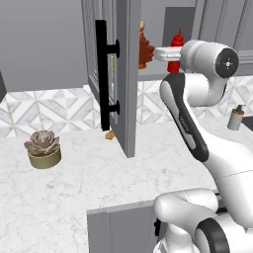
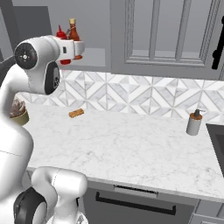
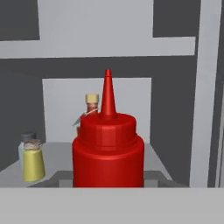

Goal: Put the shaker and condiment bottle from the counter next to their counterparts in the cabinet.

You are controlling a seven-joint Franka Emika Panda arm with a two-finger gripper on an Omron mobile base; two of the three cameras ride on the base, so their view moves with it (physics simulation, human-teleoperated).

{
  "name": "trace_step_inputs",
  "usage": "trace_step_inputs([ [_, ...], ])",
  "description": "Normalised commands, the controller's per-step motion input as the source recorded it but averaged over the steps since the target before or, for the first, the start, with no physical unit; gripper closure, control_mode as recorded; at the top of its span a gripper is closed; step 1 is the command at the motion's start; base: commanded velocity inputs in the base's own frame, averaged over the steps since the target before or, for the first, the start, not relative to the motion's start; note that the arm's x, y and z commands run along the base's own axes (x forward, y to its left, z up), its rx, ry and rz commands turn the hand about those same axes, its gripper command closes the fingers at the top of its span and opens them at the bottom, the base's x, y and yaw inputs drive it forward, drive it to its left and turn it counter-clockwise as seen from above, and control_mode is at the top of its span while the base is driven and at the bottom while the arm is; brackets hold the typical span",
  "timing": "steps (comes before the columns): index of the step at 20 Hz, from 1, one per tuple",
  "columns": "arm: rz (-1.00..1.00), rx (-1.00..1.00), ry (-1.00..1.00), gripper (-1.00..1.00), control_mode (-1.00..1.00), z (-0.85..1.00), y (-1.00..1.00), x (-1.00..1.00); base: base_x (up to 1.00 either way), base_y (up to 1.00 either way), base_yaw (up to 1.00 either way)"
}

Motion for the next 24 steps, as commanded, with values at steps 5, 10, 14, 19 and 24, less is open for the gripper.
trace_step_inputs([
  [5,-0.01,-0.06,-0.01,1.0,-1.0,0.05,0.23,0.03,0.0,0.0,0.0],
  [10,0.0,-0.02,-0.06,1.0,-1.0,-0.04,0.07,0.0,0.0,0.0,0.0],
  [14,0.0,0.0,-0.05,1.0,-1.0,-0.08,0.0,0.0,0.0,0.0,0.0],
  [19,0.0,0.0,0.0,1.0,-1.0,-0.09,0.0,0.0,0.0,0.0,0.0],
  [24,0.0,0.0,0.0,1.0,-1.0,-0.05,0.0,0.03,0.0,0.0,0.0],
])
